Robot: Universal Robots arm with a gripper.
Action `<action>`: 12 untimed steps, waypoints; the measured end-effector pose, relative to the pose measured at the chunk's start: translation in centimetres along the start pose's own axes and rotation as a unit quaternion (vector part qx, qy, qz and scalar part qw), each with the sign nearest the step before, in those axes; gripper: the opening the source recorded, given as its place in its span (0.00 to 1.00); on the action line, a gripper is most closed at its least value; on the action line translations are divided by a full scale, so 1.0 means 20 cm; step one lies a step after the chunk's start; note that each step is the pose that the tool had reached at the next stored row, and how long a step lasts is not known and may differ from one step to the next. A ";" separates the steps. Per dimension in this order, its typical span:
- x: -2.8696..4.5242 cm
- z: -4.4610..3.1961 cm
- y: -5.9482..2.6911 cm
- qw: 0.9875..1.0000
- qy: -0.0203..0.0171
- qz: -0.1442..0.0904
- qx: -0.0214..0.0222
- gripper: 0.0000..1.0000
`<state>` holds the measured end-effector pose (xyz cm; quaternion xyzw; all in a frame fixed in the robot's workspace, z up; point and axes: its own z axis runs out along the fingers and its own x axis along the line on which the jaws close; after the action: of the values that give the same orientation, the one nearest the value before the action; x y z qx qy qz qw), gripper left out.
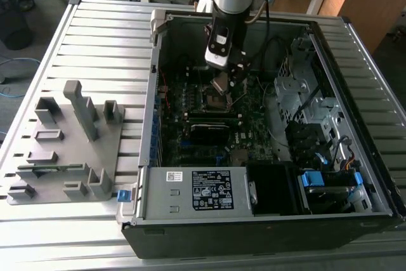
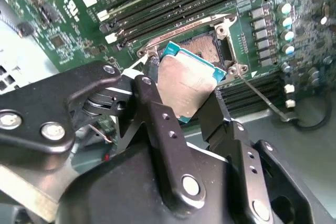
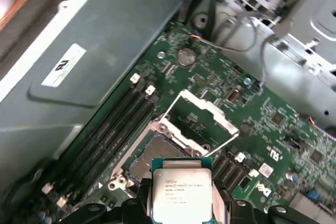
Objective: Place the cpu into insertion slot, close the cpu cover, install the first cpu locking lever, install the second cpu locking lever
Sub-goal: 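Place the cpu into insertion slot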
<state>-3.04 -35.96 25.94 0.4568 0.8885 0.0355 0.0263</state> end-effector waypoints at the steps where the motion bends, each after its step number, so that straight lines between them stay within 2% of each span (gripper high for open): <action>1: 0.000 0.001 0.000 1.000 -0.001 0.009 0.000 0.54; 5: 0.000 0.005 0.000 0.999 -0.004 0.044 0.001 0.54; 9: 0.002 0.006 0.000 0.999 -0.004 0.045 0.001 0.54; 12: 0.024 0.007 0.011 0.999 -0.004 0.045 0.001 0.54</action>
<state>-3.12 -35.44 25.82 0.4968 0.8667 0.0343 0.0281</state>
